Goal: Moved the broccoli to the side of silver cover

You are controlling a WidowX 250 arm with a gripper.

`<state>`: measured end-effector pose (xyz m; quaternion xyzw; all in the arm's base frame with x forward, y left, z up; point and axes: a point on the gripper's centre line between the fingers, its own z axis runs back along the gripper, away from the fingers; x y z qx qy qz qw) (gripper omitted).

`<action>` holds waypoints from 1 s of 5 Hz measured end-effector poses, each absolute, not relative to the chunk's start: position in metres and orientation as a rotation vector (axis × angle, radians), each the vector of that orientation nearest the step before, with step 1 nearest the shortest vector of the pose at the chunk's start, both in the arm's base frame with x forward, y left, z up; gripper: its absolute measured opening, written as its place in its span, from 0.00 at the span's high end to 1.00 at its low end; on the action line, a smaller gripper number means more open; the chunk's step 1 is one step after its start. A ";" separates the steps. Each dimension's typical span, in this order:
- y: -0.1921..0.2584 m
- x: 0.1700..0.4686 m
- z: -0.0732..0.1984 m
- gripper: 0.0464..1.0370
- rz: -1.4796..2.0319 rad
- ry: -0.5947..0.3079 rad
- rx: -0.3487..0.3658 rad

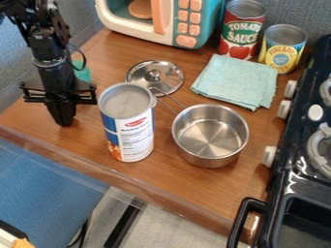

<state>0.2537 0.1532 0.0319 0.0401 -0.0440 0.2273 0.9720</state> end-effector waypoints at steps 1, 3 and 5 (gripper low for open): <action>0.158 0.257 0.044 0.81 0.455 -0.118 0.081; 0.177 0.286 0.078 0.23 0.403 -0.210 0.068; 0.195 0.321 0.083 0.03 0.408 -0.252 0.064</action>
